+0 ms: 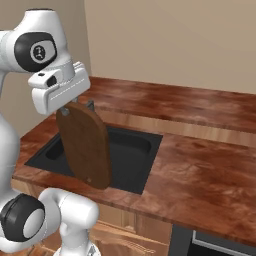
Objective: Move the cutting board and knife to the sink. Then move spray from the cabinet to the counter.
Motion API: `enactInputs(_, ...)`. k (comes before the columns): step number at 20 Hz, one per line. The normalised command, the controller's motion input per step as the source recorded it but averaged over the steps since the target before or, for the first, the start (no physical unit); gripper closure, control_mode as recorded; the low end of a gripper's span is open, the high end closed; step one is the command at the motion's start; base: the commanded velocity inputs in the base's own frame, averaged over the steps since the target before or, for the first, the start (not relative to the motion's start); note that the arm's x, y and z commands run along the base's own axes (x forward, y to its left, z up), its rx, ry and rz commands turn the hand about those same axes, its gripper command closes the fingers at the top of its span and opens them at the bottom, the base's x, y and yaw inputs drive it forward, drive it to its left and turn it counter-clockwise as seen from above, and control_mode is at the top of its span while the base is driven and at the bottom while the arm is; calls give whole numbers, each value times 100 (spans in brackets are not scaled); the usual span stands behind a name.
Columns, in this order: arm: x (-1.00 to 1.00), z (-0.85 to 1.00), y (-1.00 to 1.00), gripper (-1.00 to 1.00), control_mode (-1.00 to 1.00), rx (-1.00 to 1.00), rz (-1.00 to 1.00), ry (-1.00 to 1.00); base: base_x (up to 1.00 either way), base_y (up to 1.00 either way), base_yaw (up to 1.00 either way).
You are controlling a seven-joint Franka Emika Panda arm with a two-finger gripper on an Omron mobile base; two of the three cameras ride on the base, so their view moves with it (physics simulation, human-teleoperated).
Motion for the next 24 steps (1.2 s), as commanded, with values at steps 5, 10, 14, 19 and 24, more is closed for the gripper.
enactInputs(5, 0, 0, 0, 100, 100, 0, 0, 0, 37, 0, 0)
enactInputs(10, 0, 0, 0, 100, 100, 0, 0, 0, 33, 0, -3)
enactInputs(14, 0, 0, 0, 100, 100, 0, 0, 0, 14, 0, -4)
enactInputs(19, 0, 0, 0, 100, 100, 0, 0, 0, 0, 0, 0)
enactInputs(24, 0, 0, 0, 100, 100, 0, 0, 0, 0, 0, 0)
